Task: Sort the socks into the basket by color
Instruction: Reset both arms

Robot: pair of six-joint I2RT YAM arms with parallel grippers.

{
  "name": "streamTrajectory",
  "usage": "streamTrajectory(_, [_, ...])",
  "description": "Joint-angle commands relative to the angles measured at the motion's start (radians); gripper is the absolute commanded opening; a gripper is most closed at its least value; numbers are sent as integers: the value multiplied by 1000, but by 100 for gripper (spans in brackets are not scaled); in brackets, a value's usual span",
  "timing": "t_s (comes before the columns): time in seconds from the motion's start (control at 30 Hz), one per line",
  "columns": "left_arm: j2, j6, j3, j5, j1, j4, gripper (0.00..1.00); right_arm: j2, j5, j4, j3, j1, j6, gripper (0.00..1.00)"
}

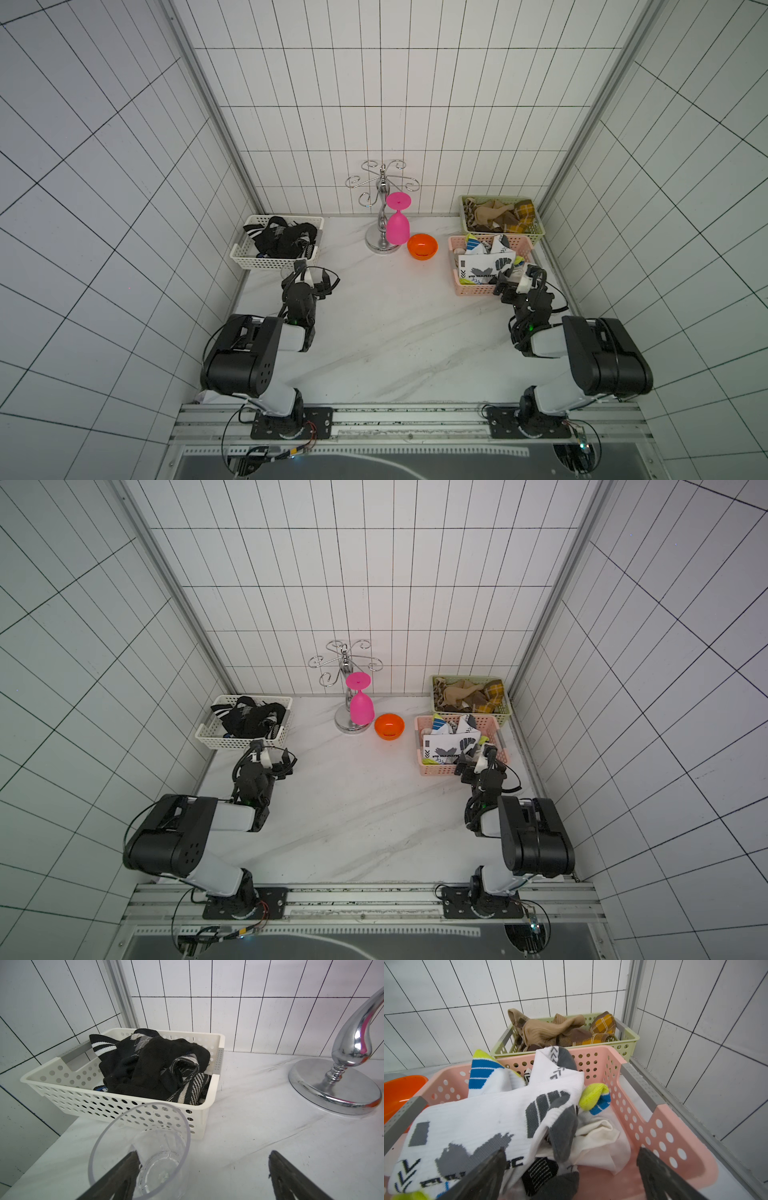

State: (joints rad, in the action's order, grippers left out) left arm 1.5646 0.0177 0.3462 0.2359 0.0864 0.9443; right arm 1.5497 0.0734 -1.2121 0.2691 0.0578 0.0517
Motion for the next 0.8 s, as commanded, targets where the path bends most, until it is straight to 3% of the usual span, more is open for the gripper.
streamTrajectory(0.0, [-11, -18, 19, 8, 6, -1, 97, -18, 18, -26, -18, -9, -29, 99])
streamTrajectory(0.77, [0, -23, 36, 55, 28, -13, 98, -5, 21, -56, -22, -11, -35, 99])
